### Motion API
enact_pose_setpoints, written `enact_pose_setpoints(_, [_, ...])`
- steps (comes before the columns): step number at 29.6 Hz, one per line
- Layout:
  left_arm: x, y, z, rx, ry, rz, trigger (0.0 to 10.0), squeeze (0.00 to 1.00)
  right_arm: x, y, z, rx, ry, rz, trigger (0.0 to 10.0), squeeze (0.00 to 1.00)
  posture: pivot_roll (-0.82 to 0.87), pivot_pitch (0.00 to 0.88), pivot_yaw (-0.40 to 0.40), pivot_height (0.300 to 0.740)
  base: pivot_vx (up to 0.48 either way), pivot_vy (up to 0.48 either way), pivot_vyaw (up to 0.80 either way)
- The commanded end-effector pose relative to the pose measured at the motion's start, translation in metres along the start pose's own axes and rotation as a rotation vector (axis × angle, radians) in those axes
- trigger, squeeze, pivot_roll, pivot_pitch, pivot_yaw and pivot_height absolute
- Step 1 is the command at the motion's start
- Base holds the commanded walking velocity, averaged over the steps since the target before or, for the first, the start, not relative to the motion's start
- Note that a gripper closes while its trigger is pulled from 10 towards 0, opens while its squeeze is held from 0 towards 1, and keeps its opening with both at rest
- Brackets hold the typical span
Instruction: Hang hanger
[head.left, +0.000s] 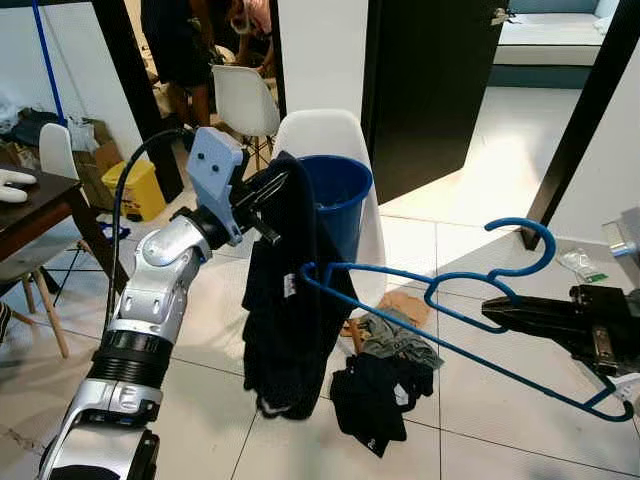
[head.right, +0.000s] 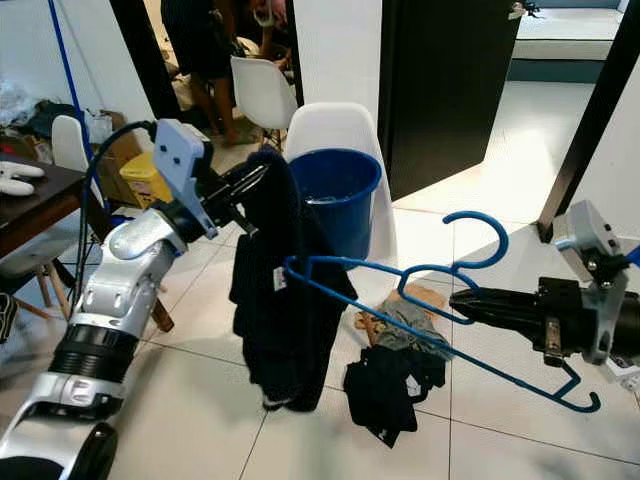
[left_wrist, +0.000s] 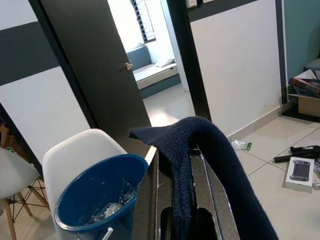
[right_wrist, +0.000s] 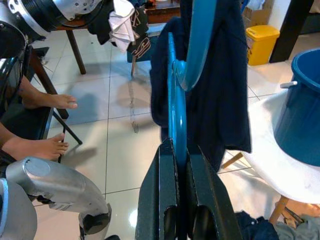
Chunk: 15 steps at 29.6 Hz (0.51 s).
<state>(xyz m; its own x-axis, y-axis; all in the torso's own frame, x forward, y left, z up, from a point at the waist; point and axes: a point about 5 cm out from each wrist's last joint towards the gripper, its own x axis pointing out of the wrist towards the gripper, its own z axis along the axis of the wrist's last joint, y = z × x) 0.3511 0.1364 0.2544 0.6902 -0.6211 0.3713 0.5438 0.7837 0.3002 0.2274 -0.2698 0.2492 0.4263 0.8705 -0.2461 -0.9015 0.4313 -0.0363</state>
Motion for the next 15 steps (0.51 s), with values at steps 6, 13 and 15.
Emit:
enact_pose_setpoints(6, [0.001, -0.001, 0.007, 0.004, -0.026, 0.003, 10.0, 0.00, 0.015, -0.013, 0.003, -0.028, 0.000, -0.092, 10.0, 0.00, -0.06, 0.000, 0.056, 0.740, 0.000, 0.000, 0.00])
enact_pose_setpoints(13, [0.002, -0.004, 0.008, -0.003, -0.034, -0.002, 10.0, 0.00, 0.025, -0.024, -0.003, -0.013, 0.047, -0.194, 10.0, 0.00, -0.06, 0.000, 0.055, 0.740, 0.000, 0.000, 0.00])
enact_pose_setpoints(15, [0.002, -0.005, 0.009, -0.005, -0.038, -0.003, 10.0, 0.00, 0.028, -0.027, -0.004, -0.004, 0.058, -0.216, 10.0, 0.00, -0.06, 0.000, 0.054, 0.740, 0.000, 0.000, 0.00])
